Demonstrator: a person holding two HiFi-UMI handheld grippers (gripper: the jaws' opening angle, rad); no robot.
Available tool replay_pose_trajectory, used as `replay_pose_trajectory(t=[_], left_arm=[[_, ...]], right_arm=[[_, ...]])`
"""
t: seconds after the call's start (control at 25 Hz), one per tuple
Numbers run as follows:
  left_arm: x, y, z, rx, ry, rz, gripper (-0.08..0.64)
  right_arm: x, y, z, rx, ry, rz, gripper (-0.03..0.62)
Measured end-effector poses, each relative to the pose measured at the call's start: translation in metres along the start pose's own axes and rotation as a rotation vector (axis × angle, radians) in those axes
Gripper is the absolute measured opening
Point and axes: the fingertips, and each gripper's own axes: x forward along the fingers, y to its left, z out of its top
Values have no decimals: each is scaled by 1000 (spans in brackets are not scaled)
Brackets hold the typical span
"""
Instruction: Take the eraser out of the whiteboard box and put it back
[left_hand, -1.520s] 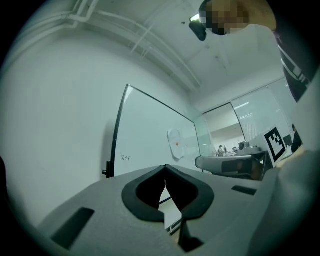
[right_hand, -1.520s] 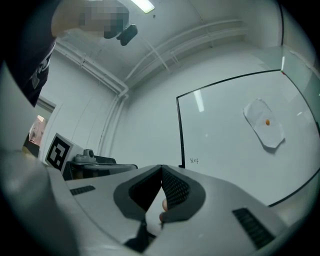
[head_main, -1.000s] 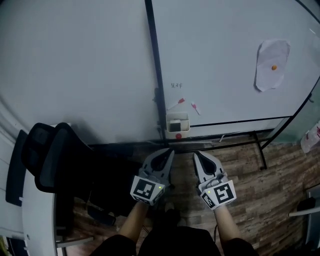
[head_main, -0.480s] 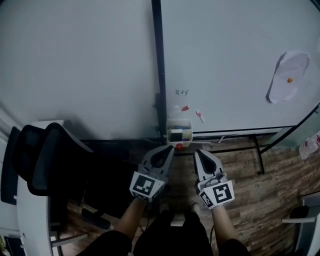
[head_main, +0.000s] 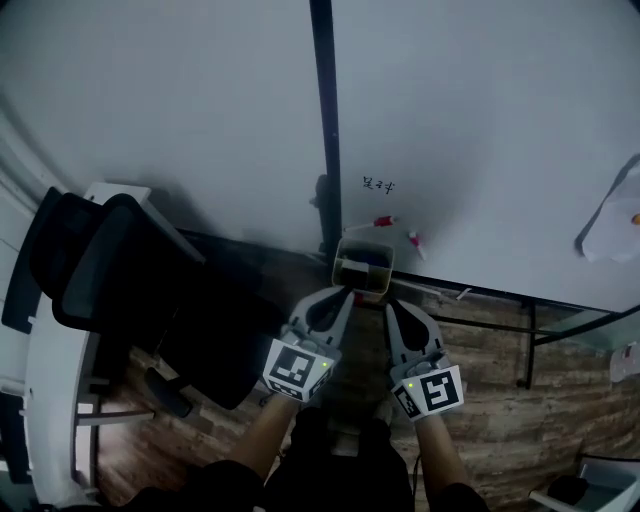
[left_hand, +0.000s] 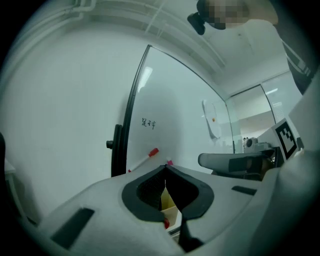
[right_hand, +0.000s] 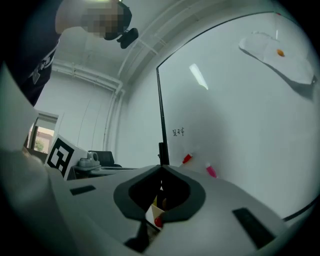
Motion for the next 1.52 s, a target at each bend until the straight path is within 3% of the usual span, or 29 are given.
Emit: replay_pose_trajectory(t=[0.2,0.48,0.68,0.88,1.0,1.36,1.52], left_arm=[[5,2,-12,-1,23,83,5],[12,18,-28,-2,53,265,19],[31,20,-50,-3,113,330,193],[45,30,-73,-38,182,437,262],[53,32,-81,-62,207,461,296],[67,36,-91,-18,284,533,296],[65,38,-94,-16,289,561,245]], right_arm=[[-2,-10,-5,42,0,67,3],[-15,-21,-11,79,5,76,3],[-27,-34,-21,124,20,46,3],[-39,-45,-30,106,48,37,3],[-44,-52,-36,100,60,30,3],[-54,-68,-41,93,71,17,3],[-59,-73,-43,96,73,7,3]])
